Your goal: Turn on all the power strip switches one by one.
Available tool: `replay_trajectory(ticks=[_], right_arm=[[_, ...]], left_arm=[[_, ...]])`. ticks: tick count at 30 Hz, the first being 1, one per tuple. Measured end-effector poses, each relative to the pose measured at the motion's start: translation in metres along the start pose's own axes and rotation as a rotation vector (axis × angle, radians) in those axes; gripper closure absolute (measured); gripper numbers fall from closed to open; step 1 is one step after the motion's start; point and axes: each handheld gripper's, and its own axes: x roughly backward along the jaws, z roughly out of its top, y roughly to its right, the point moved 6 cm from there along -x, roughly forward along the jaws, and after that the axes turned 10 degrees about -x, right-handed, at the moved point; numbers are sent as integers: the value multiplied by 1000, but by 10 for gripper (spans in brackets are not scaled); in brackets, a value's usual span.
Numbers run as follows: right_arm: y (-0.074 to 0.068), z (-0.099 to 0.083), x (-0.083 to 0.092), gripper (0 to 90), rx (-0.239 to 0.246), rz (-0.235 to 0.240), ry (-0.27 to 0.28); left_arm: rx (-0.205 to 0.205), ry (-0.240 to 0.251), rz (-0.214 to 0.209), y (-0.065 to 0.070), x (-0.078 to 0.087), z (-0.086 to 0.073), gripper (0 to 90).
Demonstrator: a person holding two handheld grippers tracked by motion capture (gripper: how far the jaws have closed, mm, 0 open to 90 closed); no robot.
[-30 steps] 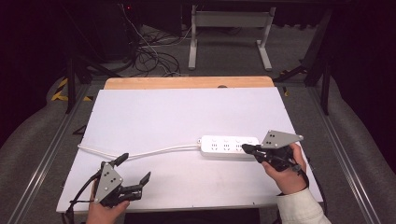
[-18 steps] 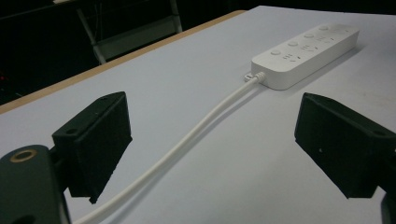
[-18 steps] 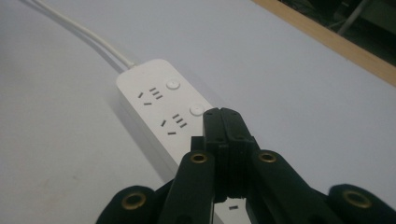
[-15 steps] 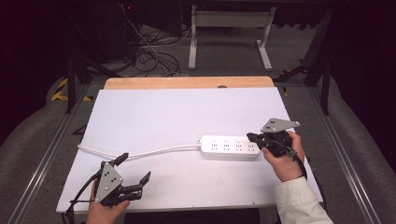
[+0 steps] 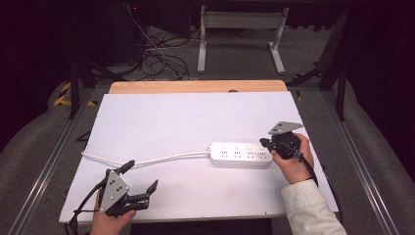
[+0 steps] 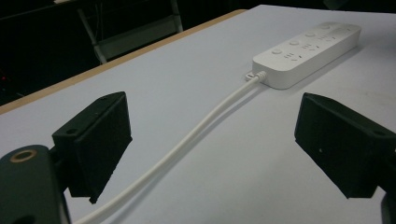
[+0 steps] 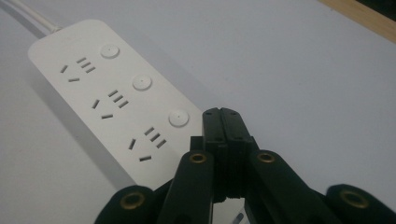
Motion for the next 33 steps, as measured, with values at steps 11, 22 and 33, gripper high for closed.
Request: replay_trajectory(ticks=[11, 22, 33], right_arm=[[8, -8, -14, 900, -70, -22, -31], [9, -13, -21, 900, -92, -33, -43], [6, -15, -23, 900, -107, -56, -35]], left_arm=[[2, -2, 0, 0, 0, 0, 113], [2, -1, 3, -1, 0, 0, 113], [1, 0, 4, -1, 0, 0, 113]])
